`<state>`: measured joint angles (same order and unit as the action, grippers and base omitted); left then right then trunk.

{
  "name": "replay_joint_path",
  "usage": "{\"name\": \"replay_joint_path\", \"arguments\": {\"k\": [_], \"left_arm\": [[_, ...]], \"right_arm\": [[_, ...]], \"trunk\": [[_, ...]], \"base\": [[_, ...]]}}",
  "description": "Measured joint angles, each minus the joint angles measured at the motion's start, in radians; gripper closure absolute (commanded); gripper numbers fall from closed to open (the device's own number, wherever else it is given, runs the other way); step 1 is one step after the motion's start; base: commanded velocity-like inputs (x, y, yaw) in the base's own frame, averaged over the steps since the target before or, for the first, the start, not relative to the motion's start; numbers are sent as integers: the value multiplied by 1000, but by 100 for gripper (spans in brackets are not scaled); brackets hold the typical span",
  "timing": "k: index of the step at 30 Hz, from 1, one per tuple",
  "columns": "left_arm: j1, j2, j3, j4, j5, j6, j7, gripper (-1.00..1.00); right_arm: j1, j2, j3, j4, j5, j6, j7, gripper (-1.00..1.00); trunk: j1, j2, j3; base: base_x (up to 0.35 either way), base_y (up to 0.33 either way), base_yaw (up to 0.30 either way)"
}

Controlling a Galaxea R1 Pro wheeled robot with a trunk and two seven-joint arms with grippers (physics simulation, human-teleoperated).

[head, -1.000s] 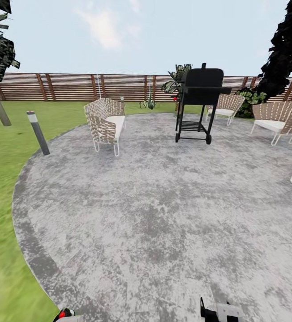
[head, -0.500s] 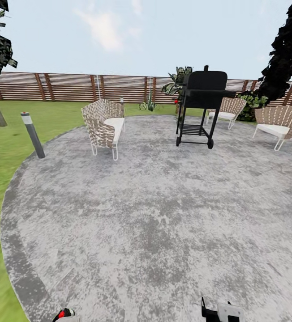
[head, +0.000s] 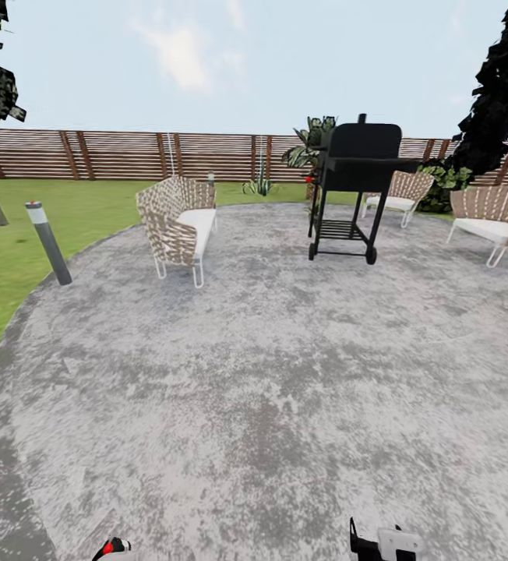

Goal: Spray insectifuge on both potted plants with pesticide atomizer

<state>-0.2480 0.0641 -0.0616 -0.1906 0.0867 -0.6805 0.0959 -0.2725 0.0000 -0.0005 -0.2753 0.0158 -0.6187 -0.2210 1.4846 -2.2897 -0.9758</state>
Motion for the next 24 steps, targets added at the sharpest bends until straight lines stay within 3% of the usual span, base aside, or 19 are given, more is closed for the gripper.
{"name": "replay_joint_path", "arguments": {"k": [24], "left_arm": [[0, 0, 0, 0, 0, 1, 0, 100]], "right_arm": [[0, 8, -2, 2, -1, 0, 1, -100]], "trunk": [[0, 0, 0]], "base": [[340, 0, 0]]}}
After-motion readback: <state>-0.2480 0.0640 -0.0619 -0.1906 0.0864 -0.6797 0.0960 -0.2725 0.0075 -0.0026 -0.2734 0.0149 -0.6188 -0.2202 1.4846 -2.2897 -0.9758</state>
